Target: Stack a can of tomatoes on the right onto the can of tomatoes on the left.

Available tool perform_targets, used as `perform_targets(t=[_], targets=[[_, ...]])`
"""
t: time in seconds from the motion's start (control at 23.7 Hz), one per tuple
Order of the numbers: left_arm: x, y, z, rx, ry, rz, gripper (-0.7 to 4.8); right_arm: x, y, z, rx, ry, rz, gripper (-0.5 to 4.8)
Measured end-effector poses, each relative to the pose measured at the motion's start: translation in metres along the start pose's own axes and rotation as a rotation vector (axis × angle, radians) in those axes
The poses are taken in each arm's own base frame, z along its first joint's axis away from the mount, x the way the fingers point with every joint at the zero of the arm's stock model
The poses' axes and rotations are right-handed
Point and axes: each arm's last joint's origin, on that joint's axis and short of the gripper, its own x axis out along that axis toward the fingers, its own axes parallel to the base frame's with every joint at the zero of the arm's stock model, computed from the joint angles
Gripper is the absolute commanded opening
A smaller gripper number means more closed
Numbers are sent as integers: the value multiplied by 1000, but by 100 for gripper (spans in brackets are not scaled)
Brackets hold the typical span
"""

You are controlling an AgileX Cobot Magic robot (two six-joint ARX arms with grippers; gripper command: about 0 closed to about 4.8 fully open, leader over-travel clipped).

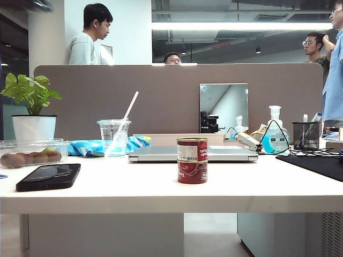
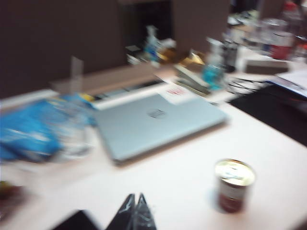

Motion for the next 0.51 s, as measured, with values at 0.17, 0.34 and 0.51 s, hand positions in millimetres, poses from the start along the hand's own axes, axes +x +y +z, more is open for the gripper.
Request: perform_targets(t=[0.17,0.34,0.51], targets=[[-28,26,-14,-81,48,203,-3,0,0,0,0,0,0,-6],[-44,32,-51,-141,25,332,-3,0,0,0,0,0,0,-6],[-52,31,-80,-155,-24,384,-3,0,0,0,0,0,-1,-6]])
